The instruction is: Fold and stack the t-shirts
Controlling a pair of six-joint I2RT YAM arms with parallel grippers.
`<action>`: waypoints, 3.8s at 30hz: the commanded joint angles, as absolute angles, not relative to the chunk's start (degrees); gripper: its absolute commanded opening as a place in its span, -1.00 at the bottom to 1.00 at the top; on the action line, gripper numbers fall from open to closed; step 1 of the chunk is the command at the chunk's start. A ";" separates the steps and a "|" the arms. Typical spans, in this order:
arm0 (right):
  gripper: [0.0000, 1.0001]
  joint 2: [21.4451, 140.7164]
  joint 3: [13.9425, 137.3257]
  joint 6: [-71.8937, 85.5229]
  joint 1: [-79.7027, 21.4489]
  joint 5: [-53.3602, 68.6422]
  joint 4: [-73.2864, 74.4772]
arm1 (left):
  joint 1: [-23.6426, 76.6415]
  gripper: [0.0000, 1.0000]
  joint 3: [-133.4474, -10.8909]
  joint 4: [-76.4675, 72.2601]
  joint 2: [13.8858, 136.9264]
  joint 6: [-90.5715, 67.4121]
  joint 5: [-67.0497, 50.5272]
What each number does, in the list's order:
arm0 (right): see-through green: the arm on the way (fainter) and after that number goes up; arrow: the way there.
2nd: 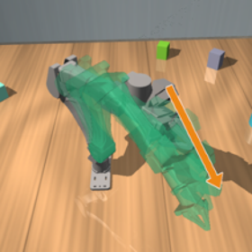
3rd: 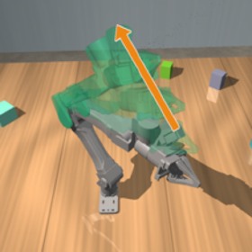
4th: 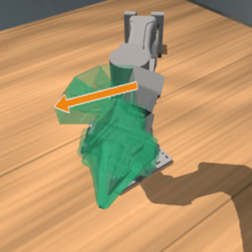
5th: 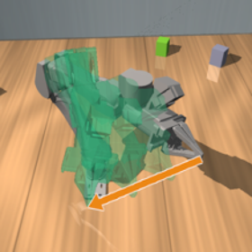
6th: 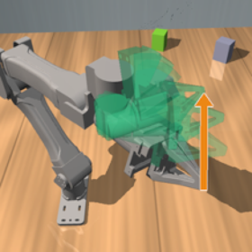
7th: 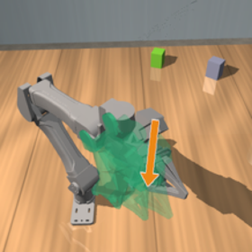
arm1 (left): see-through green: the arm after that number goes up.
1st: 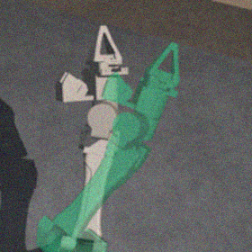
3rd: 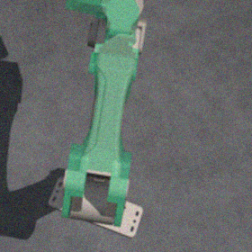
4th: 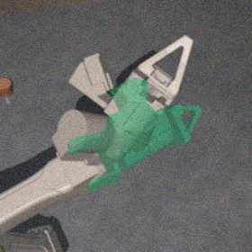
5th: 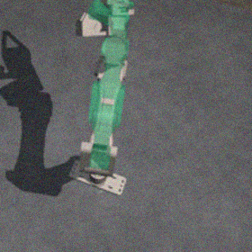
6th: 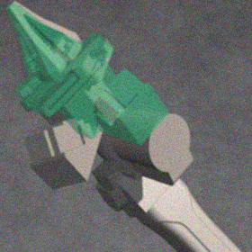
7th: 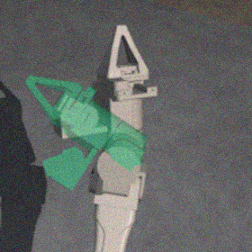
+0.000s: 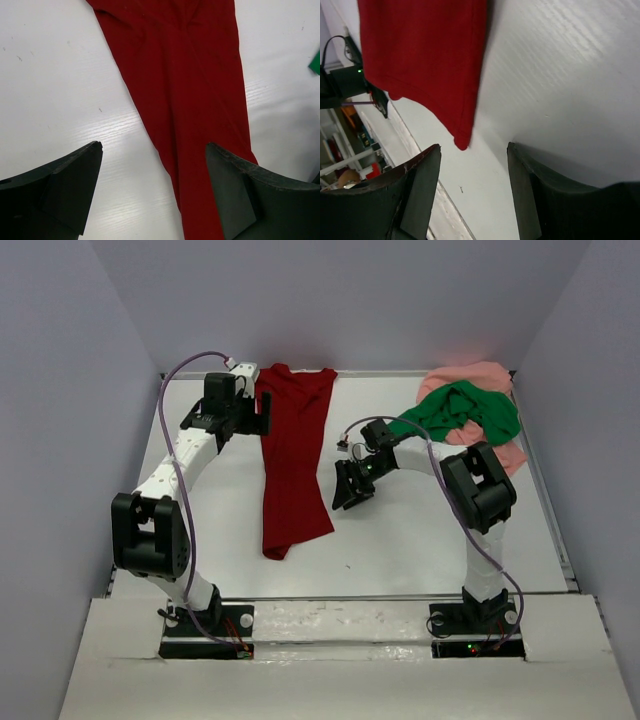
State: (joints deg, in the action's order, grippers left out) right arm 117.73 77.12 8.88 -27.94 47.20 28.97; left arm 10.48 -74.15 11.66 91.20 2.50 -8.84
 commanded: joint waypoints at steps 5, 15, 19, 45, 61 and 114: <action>0.19 117.25 76.91 11.60 -28.65 53.26 25.14 | 10.37 0.88 -73.83 10.90 90.88 2.02 -10.37; 0.17 120.58 76.73 16.25 -28.65 60.01 20.57 | 10.46 0.88 -75.41 11.78 90.97 1.85 -9.58; 0.17 124.26 77.69 17.40 -30.75 63.80 18.99 | 10.37 0.91 -75.41 11.87 91.05 1.93 -9.14; -1.00 123.05 89.53 14.85 -39.81 53.26 22.06 | 10.37 0.98 -75.14 10.90 90.27 1.85 -9.23; -1.00 132.62 118.38 17.75 -52.90 63.71 22.85 | 7.91 0.98 -71.80 6.33 81.74 1.67 5.80; 0.92 141.16 119.36 15.39 -56.69 65.22 27.86 | 5.01 0.86 -71.54 9.83 83.58 2.11 -3.25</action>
